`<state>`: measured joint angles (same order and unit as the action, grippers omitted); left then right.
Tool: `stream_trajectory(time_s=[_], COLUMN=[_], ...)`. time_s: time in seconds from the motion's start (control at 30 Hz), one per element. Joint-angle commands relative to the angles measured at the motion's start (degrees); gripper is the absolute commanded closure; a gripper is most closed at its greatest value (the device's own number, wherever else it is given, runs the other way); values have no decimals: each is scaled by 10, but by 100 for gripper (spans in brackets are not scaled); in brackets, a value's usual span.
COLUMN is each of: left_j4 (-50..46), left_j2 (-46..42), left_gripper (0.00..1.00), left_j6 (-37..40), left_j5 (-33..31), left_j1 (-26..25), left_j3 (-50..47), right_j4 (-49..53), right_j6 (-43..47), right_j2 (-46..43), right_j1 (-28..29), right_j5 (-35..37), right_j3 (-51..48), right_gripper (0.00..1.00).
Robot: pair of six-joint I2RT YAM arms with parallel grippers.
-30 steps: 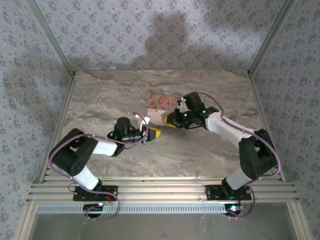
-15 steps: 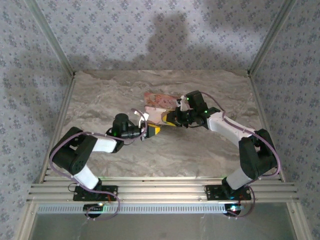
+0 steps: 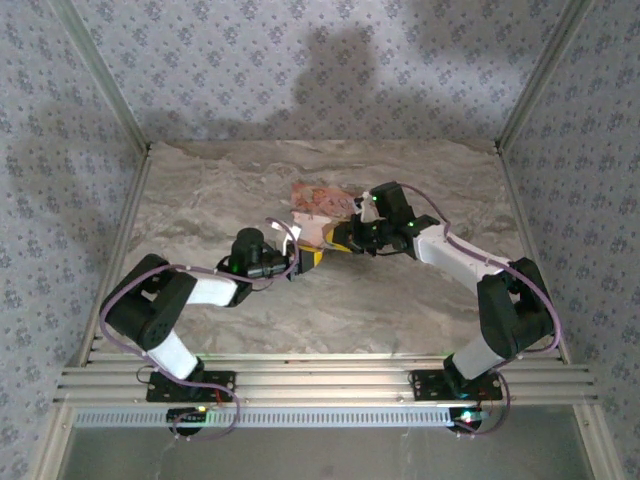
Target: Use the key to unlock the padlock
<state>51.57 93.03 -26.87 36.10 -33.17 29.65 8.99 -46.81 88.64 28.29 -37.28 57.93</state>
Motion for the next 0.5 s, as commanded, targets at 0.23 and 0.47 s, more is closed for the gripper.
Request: stream_trajectory(time_s=[0.23,0.47], left_j4=[-44,-45], left_j2=[-5,-16], left_gripper=[100,100], left_j6=[33,31], left_j5=[-9,-39], left_j1=[-17,-17], left_j3=[37,30], right_j4=[-6,7], right_j6=[1,8], right_j2=[-6,-11], right_j1=[7,8], right_j5=[-8,-2], right_j3=[23,21], right_gripper=[100,100])
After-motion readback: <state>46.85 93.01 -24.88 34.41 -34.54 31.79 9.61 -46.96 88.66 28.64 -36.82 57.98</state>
